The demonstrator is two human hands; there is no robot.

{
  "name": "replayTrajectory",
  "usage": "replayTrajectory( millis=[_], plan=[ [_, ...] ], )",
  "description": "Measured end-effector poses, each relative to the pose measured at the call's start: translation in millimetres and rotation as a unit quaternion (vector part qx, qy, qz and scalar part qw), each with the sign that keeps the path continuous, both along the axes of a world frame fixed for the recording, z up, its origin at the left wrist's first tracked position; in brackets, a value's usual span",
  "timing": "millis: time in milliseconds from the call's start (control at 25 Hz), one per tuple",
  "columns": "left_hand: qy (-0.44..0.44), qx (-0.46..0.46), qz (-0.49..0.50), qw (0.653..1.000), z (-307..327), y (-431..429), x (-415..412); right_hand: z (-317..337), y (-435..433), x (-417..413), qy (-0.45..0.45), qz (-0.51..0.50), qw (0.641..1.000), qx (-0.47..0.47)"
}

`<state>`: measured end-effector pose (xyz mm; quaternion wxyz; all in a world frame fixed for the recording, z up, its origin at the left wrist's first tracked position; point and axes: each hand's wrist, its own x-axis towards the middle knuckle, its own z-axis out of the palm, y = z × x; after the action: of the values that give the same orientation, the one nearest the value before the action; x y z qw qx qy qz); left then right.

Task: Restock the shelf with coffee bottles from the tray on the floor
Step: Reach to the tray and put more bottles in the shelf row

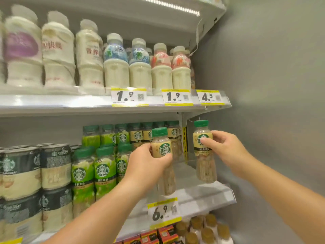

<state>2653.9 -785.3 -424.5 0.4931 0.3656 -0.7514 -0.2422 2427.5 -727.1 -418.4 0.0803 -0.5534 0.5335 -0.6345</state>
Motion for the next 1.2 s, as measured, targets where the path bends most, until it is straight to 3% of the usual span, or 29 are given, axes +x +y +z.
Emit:
replayTrajectory(
  millis=[480, 640, 800, 960, 1040, 1200],
  plan=[
    [0.035, 0.084, 0.226, 0.970, -38, -70, -63, 15, -170, -77, -0.008, 0.010, 0.999, 0.031],
    [0.054, 0.121, 0.243, 0.961, -41, -76, -70, 5, -192, -89, -0.024, 0.012, 0.999, 0.045],
    [0.078, 0.039, 0.285, 0.955, -57, -87, -75, -2, -208, -99, -0.032, 0.042, 0.997, 0.054],
    [0.067, 0.074, 0.280, 0.955, -53, -83, -76, -4, -207, -94, -0.039, 0.065, 0.996, 0.057],
    [0.038, 0.051, 0.300, 0.952, -55, -77, -75, -11, -202, -92, -0.044, 0.066, 0.995, 0.065],
    [-0.116, 0.071, 0.334, 0.933, -39, -58, -74, -35, -193, -87, -0.035, 0.054, 0.993, 0.102]
  ],
)
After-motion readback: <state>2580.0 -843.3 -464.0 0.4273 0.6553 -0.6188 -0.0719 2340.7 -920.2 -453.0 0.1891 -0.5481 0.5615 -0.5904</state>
